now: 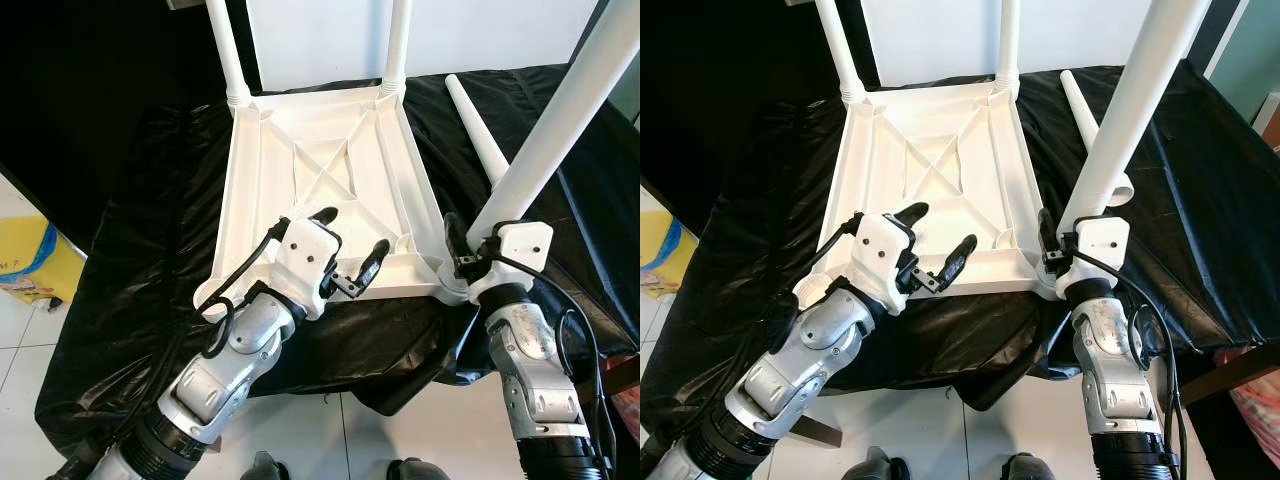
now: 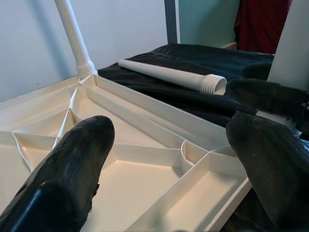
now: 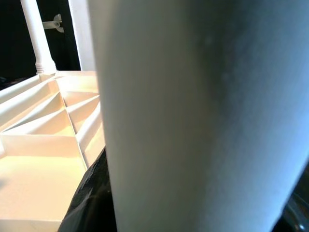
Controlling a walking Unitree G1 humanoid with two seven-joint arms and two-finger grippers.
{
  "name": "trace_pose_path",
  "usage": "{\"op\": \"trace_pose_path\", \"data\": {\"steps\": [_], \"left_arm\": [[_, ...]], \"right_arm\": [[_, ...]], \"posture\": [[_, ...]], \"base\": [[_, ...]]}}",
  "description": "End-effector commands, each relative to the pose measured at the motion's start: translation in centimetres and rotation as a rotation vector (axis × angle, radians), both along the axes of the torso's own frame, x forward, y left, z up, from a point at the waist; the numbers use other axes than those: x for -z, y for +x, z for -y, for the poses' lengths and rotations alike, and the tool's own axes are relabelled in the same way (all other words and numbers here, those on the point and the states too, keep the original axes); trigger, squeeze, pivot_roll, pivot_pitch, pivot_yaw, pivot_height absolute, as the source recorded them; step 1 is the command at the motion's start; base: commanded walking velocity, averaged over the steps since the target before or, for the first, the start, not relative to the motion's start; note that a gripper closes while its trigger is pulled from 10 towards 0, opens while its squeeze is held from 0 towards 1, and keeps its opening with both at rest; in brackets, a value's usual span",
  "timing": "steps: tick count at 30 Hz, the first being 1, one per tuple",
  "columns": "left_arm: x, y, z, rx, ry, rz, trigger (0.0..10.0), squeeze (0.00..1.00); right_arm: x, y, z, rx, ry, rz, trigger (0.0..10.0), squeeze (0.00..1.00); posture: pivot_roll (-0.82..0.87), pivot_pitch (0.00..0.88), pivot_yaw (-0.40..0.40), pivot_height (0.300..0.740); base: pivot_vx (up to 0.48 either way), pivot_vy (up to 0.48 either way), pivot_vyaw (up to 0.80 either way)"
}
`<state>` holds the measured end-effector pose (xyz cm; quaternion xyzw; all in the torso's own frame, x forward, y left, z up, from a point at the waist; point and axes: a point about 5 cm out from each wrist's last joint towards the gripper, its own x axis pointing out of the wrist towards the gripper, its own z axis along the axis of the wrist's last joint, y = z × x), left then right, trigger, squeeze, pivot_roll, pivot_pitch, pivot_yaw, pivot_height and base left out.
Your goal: Building children table
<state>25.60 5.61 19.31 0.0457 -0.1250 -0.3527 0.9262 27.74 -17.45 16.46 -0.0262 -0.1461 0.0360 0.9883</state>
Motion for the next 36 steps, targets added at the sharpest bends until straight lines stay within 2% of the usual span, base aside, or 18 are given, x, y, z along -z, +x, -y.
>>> {"op": "trace_pose_path", "data": {"steps": [1,8,14,18,28,31,36], "left_arm": [[0.4,-2.0,1.3,0.426,0.113,-0.002,10.0,0.00],[0.3,-2.1,1.3,0.426,0.119,-0.005,10.0,0.00],[0.3,-2.0,1.3,0.426,0.119,-0.005,10.0,0.00],[0.1,-2.0,1.2,0.426,0.121,-0.001,10.0,0.00],[-0.1,-2.0,1.1,0.424,0.123,0.004,10.0,0.00],[-0.2,-2.1,1.1,0.425,0.124,0.005,10.0,0.00],[-0.2,-2.0,1.0,0.425,0.125,0.005,10.0,0.00]], "right_arm": [[0.3,-0.2,0.1,-0.010,-0.006,-0.002,10.0,0.00],[1.3,-0.3,0.1,-0.029,-0.039,-0.029,10.0,0.00],[1.5,0.0,0.0,-0.046,-0.038,-0.038,10.0,0.00],[1.9,0.9,0.2,-0.051,-0.028,-0.059,10.0,0.00],[2.3,1.1,0.4,-0.057,-0.020,-0.071,10.0,0.00],[2.5,0.6,0.0,-0.113,-0.078,-0.065,10.0,0.00],[2.8,0.4,-0.2,-0.143,-0.108,-0.070,10.0,0.00]], "posture": [[-0.07,0.140,0.038,0.740],[-0.07,0.143,0.039,0.740],[-0.07,0.143,0.041,0.740],[-0.06,0.138,0.041,0.740],[-0.05,0.134,0.043,0.740],[-0.05,0.134,0.043,0.740],[-0.05,0.133,0.045,0.740]], "base": [[0.000,0.000,0.00],[0.000,0.000,0.00],[0.000,0.000,0.00],[0.000,0.000,0.00],[0.000,0.000,0.00],[0.000,0.000,0.00],[0.000,0.000,0.00]]}}
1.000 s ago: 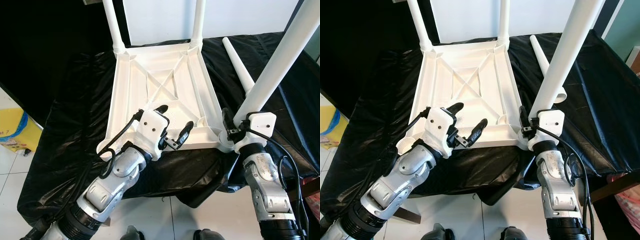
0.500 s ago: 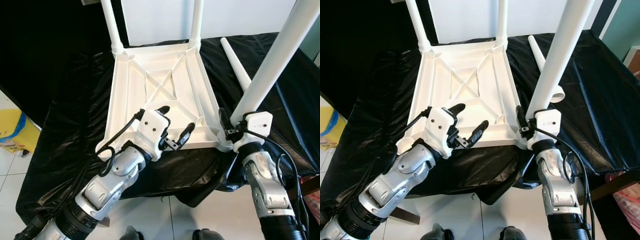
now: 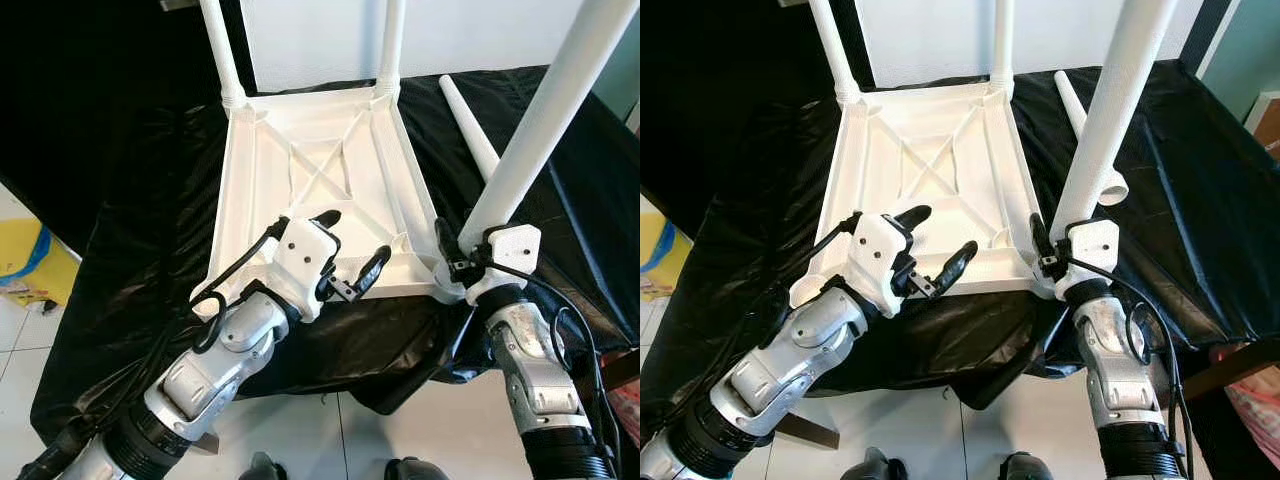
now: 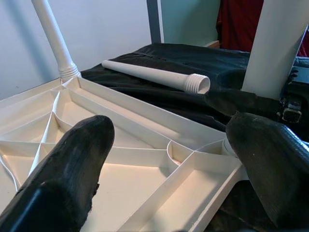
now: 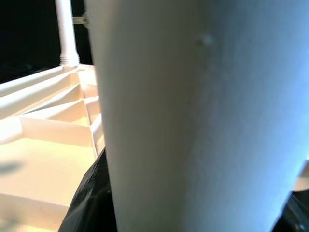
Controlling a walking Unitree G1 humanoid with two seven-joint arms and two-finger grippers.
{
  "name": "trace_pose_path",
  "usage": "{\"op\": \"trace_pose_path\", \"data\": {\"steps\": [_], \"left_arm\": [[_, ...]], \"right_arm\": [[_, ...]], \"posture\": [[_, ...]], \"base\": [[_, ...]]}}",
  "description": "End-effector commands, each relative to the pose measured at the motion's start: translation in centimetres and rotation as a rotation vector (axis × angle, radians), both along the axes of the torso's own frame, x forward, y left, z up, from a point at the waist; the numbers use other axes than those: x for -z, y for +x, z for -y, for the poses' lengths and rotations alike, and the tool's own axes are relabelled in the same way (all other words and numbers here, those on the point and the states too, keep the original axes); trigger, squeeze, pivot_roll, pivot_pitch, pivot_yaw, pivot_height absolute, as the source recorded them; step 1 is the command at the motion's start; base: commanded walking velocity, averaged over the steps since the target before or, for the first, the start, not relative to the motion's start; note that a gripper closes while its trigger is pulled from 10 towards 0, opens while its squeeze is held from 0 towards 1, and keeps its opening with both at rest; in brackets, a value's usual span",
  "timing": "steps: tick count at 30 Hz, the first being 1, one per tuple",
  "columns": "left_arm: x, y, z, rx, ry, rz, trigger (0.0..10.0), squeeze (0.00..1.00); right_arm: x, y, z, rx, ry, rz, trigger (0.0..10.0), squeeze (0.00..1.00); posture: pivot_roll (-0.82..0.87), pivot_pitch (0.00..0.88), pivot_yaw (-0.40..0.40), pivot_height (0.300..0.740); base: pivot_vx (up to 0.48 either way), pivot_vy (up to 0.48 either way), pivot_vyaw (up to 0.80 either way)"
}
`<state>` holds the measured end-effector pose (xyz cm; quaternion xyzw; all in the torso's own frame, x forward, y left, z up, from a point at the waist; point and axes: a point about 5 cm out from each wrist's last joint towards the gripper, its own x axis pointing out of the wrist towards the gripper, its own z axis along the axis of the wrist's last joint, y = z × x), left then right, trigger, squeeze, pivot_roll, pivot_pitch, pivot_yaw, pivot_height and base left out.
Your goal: Building children table
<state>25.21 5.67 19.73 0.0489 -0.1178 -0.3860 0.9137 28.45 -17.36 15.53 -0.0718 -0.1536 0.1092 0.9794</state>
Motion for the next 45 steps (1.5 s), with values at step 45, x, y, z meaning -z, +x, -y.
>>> {"op": "trace_pose_path", "data": {"steps": [45], "left_arm": [[-0.6,-1.7,1.2,0.376,0.108,0.045,10.0,0.00]], "right_arm": [[4.1,0.3,1.5,0.016,0.184,-0.377,10.0,0.00]], "posture": [[-0.06,0.123,0.062,0.740]], "base": [[0.000,0.000,0.00]]}}
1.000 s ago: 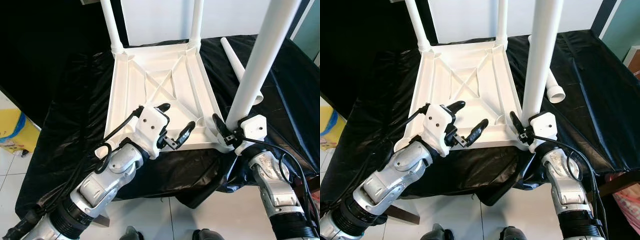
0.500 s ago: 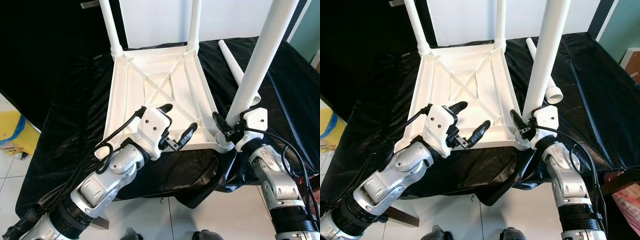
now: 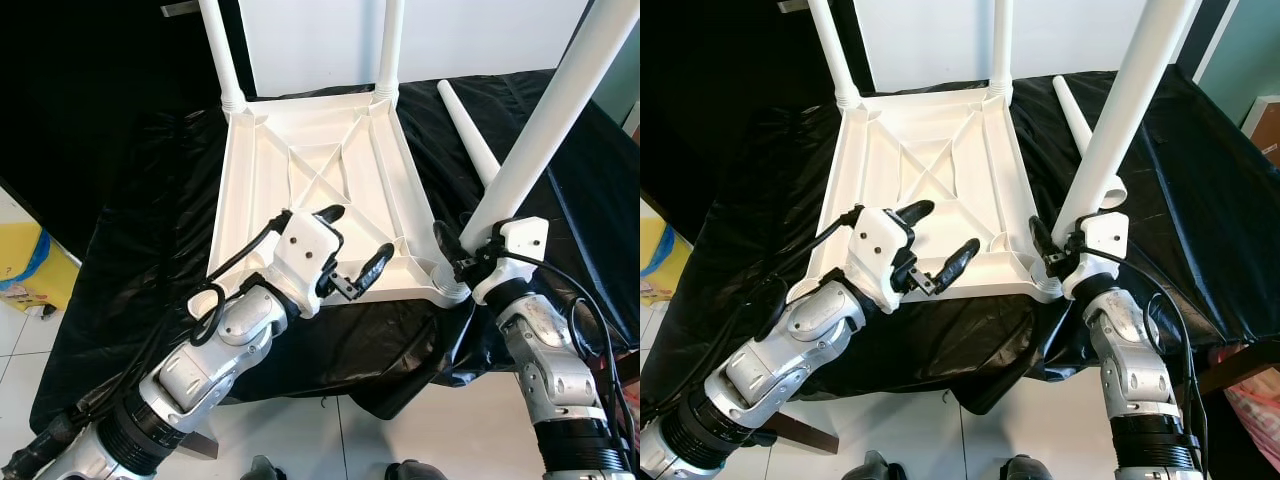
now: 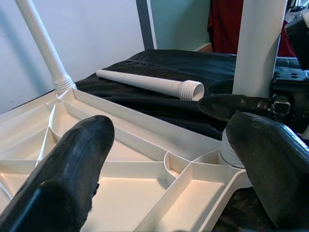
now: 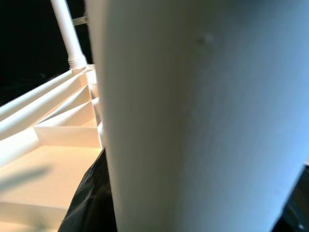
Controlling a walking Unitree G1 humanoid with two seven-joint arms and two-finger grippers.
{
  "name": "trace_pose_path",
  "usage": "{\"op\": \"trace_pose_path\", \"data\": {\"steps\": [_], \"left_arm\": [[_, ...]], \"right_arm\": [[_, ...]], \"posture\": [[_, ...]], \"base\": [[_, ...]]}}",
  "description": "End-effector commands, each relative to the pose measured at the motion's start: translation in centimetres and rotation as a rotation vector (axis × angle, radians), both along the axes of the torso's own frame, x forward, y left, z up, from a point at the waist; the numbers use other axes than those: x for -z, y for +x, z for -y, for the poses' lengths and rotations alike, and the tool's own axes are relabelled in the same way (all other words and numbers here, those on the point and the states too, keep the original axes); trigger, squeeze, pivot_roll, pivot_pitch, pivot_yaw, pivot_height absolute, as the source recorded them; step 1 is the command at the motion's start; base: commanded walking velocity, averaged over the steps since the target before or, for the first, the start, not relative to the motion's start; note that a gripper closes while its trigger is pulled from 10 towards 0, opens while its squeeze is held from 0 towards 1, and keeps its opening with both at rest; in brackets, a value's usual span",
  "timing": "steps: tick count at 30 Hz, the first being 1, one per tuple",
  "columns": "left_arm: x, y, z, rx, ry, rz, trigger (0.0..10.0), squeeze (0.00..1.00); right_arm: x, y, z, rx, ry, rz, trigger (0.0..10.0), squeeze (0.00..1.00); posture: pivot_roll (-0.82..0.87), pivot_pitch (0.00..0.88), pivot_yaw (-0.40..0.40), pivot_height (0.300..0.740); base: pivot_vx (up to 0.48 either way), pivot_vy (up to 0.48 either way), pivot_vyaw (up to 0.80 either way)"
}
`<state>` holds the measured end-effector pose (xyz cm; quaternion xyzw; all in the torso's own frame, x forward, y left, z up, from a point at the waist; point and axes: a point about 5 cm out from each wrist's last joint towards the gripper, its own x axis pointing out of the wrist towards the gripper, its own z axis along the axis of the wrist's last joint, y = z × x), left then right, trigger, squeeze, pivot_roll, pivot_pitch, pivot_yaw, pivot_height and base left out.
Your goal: Building children table
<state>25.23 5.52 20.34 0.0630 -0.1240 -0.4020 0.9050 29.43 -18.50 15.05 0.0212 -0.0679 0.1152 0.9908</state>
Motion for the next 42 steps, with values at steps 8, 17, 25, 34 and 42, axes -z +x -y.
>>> {"op": "trace_pose_path", "data": {"steps": [8,17,25,34,42], "left_arm": [[-0.1,-1.6,1.0,0.335,0.086,0.024,10.0,0.00],[-0.2,-1.6,0.8,0.322,0.083,0.025,10.0,0.00],[-0.2,-1.6,0.8,0.321,0.084,0.027,10.0,0.00],[-0.3,-1.6,0.8,0.324,0.083,0.028,10.0,0.00],[-0.2,-1.7,0.8,0.322,0.083,0.026,10.0,0.00]], "right_arm": [[3.6,-0.9,0.1,0.000,-0.085,-0.147,10.0,0.00],[4.1,-1.7,-0.7,-0.081,-0.171,-0.117,10.0,0.00],[4.3,-1.6,-0.4,-0.049,-0.152,-0.132,10.0,0.00],[4.0,-1.8,-1.7,0.202,-0.075,-0.118,10.0,0.00],[4.5,-2.7,-4.8,0.256,-0.025,-0.118,10.0,0.00]], "posture": [[-0.05,0.132,0.057,0.740],[-0.05,0.134,0.058,0.740],[-0.05,0.134,0.060,0.740],[-0.04,0.136,0.057,0.740],[-0.04,0.136,0.055,0.740]], "base": [[0.000,0.000,0.00],[0.000,0.000,0.00],[0.000,0.000,0.00],[0.000,0.000,0.00],[0.000,0.000,0.00]]}}
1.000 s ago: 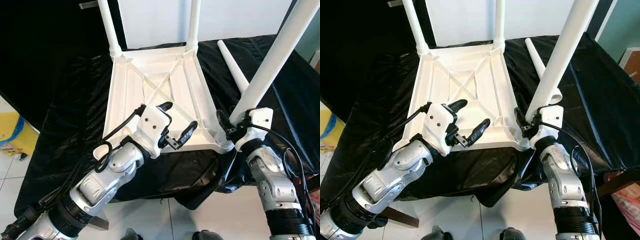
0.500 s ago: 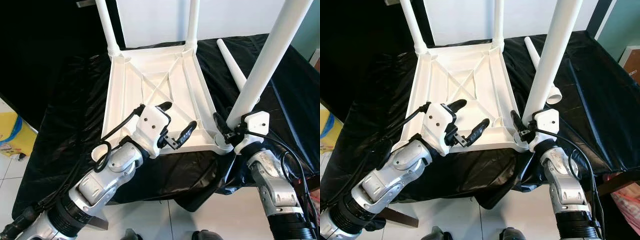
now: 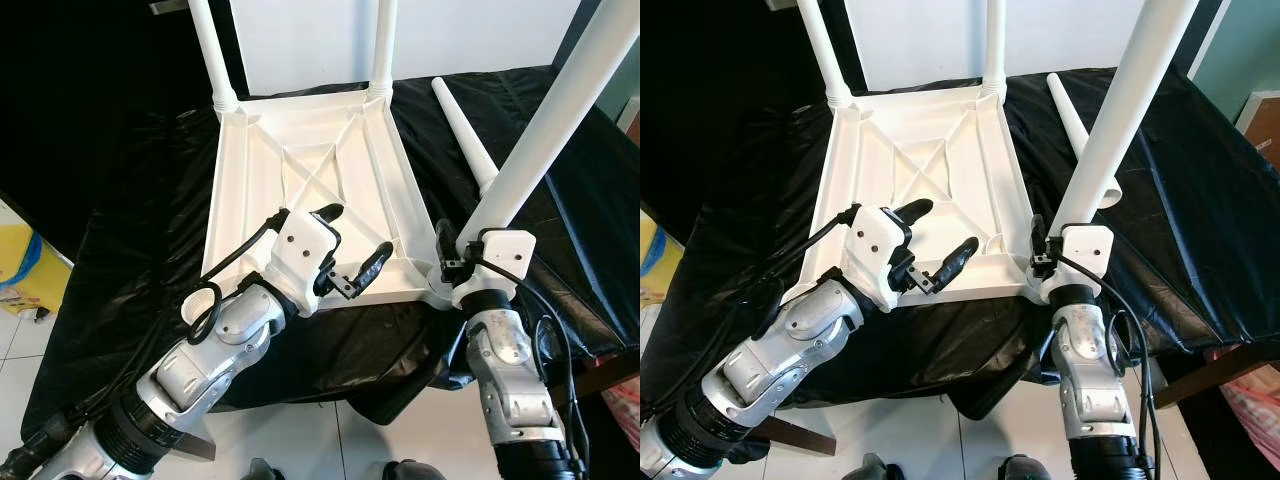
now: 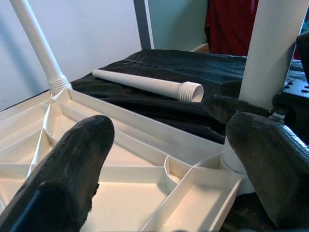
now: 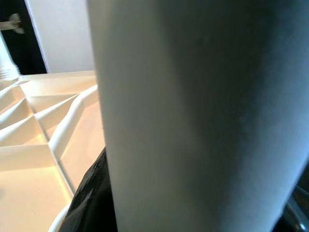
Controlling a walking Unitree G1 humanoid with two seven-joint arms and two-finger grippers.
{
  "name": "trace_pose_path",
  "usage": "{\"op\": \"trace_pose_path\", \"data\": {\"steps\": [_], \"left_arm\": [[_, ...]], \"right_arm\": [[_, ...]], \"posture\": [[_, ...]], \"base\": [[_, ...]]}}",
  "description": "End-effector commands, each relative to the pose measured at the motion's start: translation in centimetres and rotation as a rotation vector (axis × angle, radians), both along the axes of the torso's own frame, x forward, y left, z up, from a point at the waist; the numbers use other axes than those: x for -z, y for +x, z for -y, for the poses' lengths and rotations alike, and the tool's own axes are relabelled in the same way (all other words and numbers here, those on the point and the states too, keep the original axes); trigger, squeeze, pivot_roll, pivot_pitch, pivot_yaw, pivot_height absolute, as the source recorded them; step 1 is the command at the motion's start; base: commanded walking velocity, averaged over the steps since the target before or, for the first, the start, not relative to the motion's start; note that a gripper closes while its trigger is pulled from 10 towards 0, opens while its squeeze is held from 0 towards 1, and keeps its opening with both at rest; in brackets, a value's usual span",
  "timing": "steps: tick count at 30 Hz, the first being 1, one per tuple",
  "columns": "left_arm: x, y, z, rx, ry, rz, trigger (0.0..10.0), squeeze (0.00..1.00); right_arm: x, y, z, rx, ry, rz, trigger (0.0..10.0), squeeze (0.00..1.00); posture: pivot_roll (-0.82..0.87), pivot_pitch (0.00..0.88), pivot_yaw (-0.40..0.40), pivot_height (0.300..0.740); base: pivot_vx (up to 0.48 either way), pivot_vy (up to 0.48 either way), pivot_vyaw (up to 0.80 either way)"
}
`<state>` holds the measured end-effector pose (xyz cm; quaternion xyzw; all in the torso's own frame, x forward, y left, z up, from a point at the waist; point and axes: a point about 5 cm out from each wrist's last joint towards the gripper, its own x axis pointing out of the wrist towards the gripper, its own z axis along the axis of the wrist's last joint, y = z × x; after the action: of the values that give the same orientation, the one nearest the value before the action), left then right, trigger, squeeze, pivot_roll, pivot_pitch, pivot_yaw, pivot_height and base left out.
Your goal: Building children table
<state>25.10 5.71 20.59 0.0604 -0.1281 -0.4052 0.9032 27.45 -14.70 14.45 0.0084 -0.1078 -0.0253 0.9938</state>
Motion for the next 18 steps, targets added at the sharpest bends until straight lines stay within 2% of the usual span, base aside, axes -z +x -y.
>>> {"op": "trace_pose_path", "data": {"steps": [1,13,15,17,18], "left_arm": [[0.0,-1.6,0.9,0.313,0.091,0.022,10.0,0.00],[0.0,-1.6,1.0,0.314,0.087,0.021,10.0,0.00],[0.0,-1.6,1.0,0.314,0.088,0.021,10.0,0.00],[0.0,-1.7,1.0,0.313,0.089,0.022,10.0,0.00],[0.0,-1.7,1.0,0.313,0.089,0.022,10.0,0.00]], "right_arm": [[3.9,-0.7,-1.1,-0.024,0.005,-0.195,10.0,0.00],[3.3,-0.7,-0.9,0.028,-0.009,-0.174,10.0,0.00],[2.3,-0.7,-0.9,0.031,-0.028,-0.124,10.0,0.00],[0.0,-0.9,-1.0,0.022,-0.040,-0.012,10.0,0.00],[-0.3,-0.9,-1.0,0.019,-0.039,0.004,10.0,0.00]], "posture": [[-0.04,0.136,0.055,0.740],[-0.04,0.136,0.049,0.740],[-0.04,0.136,0.048,0.740],[-0.04,0.136,0.046,0.740],[-0.04,0.136,0.046,0.740]], "base": [[0.000,0.000,0.00],[0.000,0.000,0.00],[0.000,0.000,0.00],[0.000,0.000,0.00],[0.000,0.000,0.00]]}}
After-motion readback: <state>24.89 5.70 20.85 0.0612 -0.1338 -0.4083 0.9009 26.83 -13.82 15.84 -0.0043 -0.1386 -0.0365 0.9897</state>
